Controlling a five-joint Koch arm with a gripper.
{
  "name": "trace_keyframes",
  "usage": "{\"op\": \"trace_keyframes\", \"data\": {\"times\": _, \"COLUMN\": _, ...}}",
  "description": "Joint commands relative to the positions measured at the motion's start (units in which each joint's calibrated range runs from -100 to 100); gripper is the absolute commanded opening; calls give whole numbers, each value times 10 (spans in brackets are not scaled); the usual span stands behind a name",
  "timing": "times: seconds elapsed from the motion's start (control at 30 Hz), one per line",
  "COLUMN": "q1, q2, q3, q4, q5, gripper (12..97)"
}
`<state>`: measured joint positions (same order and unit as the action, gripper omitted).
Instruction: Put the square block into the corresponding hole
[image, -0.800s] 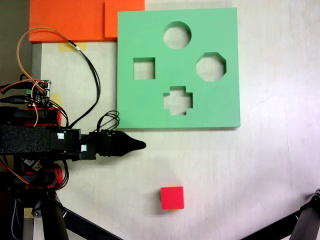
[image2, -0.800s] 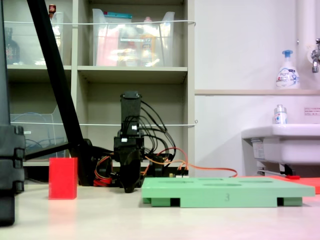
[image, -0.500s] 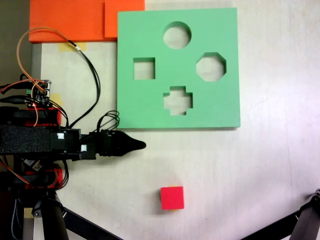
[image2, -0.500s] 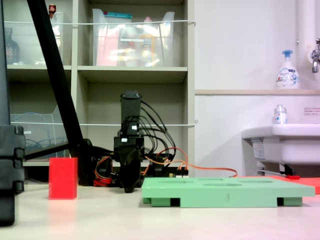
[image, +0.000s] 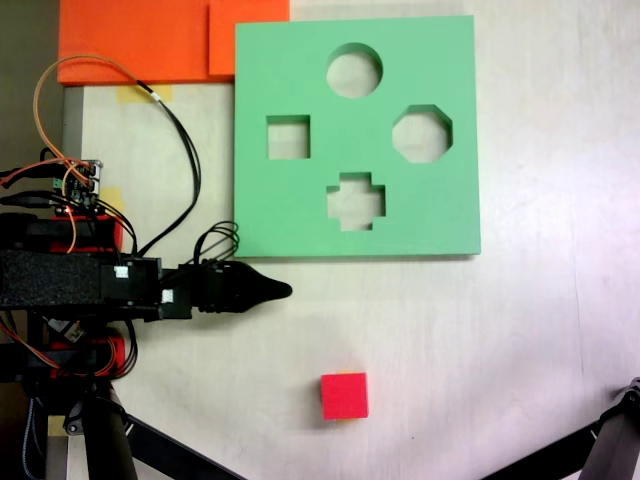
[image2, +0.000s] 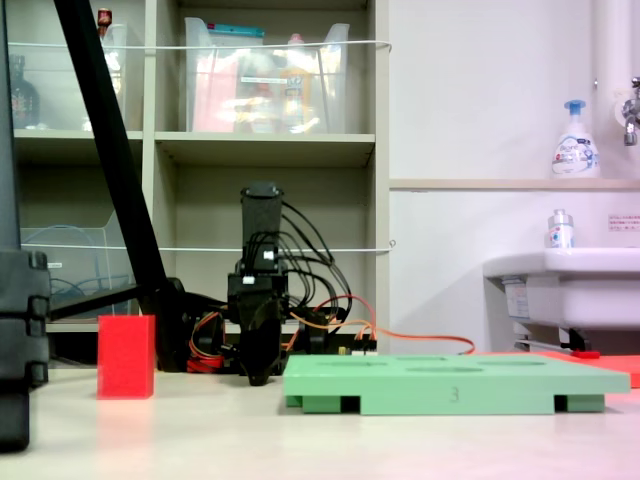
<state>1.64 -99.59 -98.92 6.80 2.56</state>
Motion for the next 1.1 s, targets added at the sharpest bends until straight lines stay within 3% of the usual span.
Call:
{"op": "trace_keyframes", "data": {"times": 0.0, "q1": 0, "q2": -4, "q3": -11, "q4": -53, "q5": -2, "gripper": 485}}
{"op": "trace_keyframes", "data": {"times": 0.2, "q1": -7, "q2": -4, "q3": -11, "q4": -53, "q5": 1, "gripper": 487}}
{"op": "trace_keyframes", "data": {"times": 0.37, "q1": -58, "q2": -4, "q3": -11, "q4": -21, "q5": 215, "gripper": 503}}
{"op": "trace_keyframes", "data": {"times": 0.53, "q1": -84, "q2": -4, "q3": -11, "q4": -43, "q5": 250, "gripper": 464}}
{"op": "trace_keyframes", "data": {"times": 0.77, "q1": -98, "q2": -4, "q3": 273, "q4": -525, "q5": 372, "gripper": 453}}
{"op": "trace_keyframes", "data": {"times": 0.9, "q1": -97, "q2": -4, "q3": 391, "q4": -656, "q5": 391, "gripper": 392}}
{"op": "trace_keyframes", "data": {"times": 1.07, "q1": -93, "q2": 77, "q3": 628, "q4": -887, "q5": 391, "gripper": 387}}
